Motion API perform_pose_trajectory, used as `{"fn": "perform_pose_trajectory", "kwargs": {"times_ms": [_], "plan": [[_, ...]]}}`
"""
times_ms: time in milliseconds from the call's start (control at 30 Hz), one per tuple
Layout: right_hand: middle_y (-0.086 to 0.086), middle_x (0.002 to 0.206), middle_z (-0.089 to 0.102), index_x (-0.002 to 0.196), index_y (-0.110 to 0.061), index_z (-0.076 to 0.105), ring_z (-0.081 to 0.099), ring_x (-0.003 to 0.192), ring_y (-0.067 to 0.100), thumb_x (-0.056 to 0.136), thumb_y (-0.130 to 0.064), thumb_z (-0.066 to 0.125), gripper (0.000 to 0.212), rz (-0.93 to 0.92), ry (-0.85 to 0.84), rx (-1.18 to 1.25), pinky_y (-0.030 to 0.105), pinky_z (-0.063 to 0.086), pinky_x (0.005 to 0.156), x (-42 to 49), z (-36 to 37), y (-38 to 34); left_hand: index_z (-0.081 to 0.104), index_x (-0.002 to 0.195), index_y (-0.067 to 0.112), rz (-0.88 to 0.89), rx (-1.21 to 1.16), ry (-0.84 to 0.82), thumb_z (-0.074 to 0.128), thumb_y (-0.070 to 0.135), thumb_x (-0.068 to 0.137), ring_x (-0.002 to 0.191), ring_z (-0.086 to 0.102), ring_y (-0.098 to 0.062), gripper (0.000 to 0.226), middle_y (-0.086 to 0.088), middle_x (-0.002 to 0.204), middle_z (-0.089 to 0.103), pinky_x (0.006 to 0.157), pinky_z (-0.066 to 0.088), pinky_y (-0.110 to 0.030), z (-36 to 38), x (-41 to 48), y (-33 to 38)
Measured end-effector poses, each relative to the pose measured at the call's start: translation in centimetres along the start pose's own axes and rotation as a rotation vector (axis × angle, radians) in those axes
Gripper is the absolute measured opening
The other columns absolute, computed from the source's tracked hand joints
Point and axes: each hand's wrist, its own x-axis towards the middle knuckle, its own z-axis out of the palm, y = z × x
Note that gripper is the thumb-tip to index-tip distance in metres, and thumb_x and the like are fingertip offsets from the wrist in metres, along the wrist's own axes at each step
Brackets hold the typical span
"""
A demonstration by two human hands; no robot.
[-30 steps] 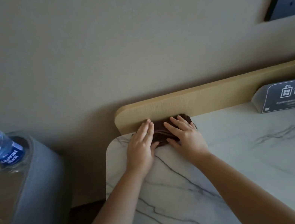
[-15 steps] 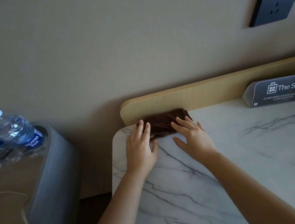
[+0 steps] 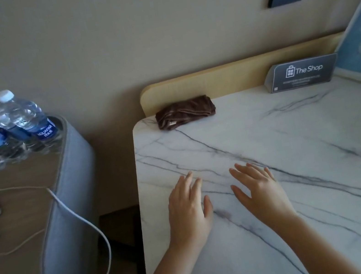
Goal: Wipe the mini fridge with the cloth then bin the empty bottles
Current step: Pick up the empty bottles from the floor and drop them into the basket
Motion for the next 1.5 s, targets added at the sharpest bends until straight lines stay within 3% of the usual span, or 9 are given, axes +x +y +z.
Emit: {"fn": "perform_pose_trajectory", "kwargs": {"times_ms": [233,400,500,700,833,933,1067,1267,1500], "plan": [[0.009,0.114,0.066,0.108,-0.012,0.067,0.062,0.105,0.032,0.077,-0.029,0.058,0.036,0.150,-0.010,-0.079,0.055,0.044,0.088,-9.0,-3.2,-3.4,0.065,0.111,0.007,0.095,-0.079,-0.043,0.047,0.028,0.084,0.114,0.056,-0.026,0.038,-0.010,0.122,0.061,0.094,0.042,-0.032,-2.5,-6.9,0.5],[0.006,0.123,0.061,0.117,-0.017,0.063,0.055,0.116,0.030,0.087,-0.027,0.059,0.032,0.313,-0.038,-0.151,0.052,0.036,0.099,-14.8,-4.9,-5.5,0.065,0.111,0.005,0.177,-0.182,-0.055,0.041,0.028,0.086,0.116,0.050,-0.021,0.041,-0.010,0.122,0.061,0.097,0.037,-0.028,-4.2,-10.6,-0.6],[0.006,0.124,0.060,0.118,-0.017,0.062,0.055,0.116,0.029,0.084,-0.025,0.063,0.036,0.408,-0.018,-0.171,0.051,0.033,0.101,-17.5,-5.9,-7.2,0.064,0.110,0.003,0.231,-0.255,-0.064,0.043,0.026,0.085,0.117,0.045,-0.019,0.040,-0.013,0.121,0.060,0.099,0.032,-0.025,-4.8,-12.3,-0.9],[0.006,0.119,0.064,0.114,-0.017,0.065,0.059,0.109,0.029,0.080,-0.019,0.070,0.035,0.560,0.093,-0.206,0.054,0.039,0.096,-22.8,-6.8,-10.9,0.064,0.112,0.005,0.399,-0.314,-0.163,0.042,0.027,0.087,0.115,0.052,-0.022,0.040,-0.011,0.122,0.060,0.095,0.038,-0.030,-5.2,-15.4,0.3],[0.004,0.110,0.067,0.107,-0.016,0.068,0.063,0.101,0.029,0.079,-0.021,0.063,0.029,0.613,0.178,-0.257,0.056,0.043,0.088,-27.5,-7.8,-12.3,0.062,0.113,0.005,0.528,-0.375,-0.213,0.043,0.024,0.087,0.117,0.052,-0.025,0.038,-0.012,0.123,0.059,0.094,0.044,-0.034,-4.9,-17.6,2.2],[0.003,0.111,0.067,0.107,-0.016,0.067,0.062,0.103,0.029,0.077,-0.015,0.072,0.031,0.690,0.224,-0.277,0.056,0.042,0.089,-30.9,-8.7,-12.9,0.062,0.114,0.005,0.645,-0.369,-0.241,0.045,0.020,0.086,0.120,0.048,-0.022,0.035,-0.012,0.125,0.058,0.091,0.048,-0.040,-4.5,-19.0,3.7],[0.004,0.107,0.068,0.103,-0.016,0.068,0.063,0.100,0.029,0.069,-0.009,0.078,0.036,0.753,0.290,-0.292,0.059,0.047,0.083,-34.6,-10.0,-13.3,0.063,0.112,0.005,0.733,-0.368,-0.278,0.042,0.020,0.086,0.115,0.055,-0.027,0.037,-0.013,0.123,0.060,0.089,0.051,-0.043,-4.0,-20.5,5.8],[0.006,0.109,0.067,0.105,-0.015,0.067,0.063,0.099,0.031,0.076,-0.015,0.071,0.030,0.842,0.364,-0.306,0.054,0.048,0.083,-40.6,-12.5,-12.9,0.063,0.113,0.005,0.830,-0.392,-0.340,0.040,0.022,0.086,0.115,0.055,-0.028,0.039,-0.013,0.124,0.059,0.093,0.047,-0.043,-2.5,-23.8,9.8],[0.005,0.113,0.065,0.112,-0.016,0.064,0.061,0.104,0.031,0.079,-0.023,0.061,0.034,0.968,0.364,-0.275,0.057,0.047,0.083,-51.2,-14.4,-11.8,0.065,0.110,0.004,0.865,-0.389,-0.380,0.042,0.022,0.085,0.115,0.054,-0.029,0.038,-0.014,0.122,0.060,0.097,0.038,-0.036,-0.3,-31.1,15.4]]}}
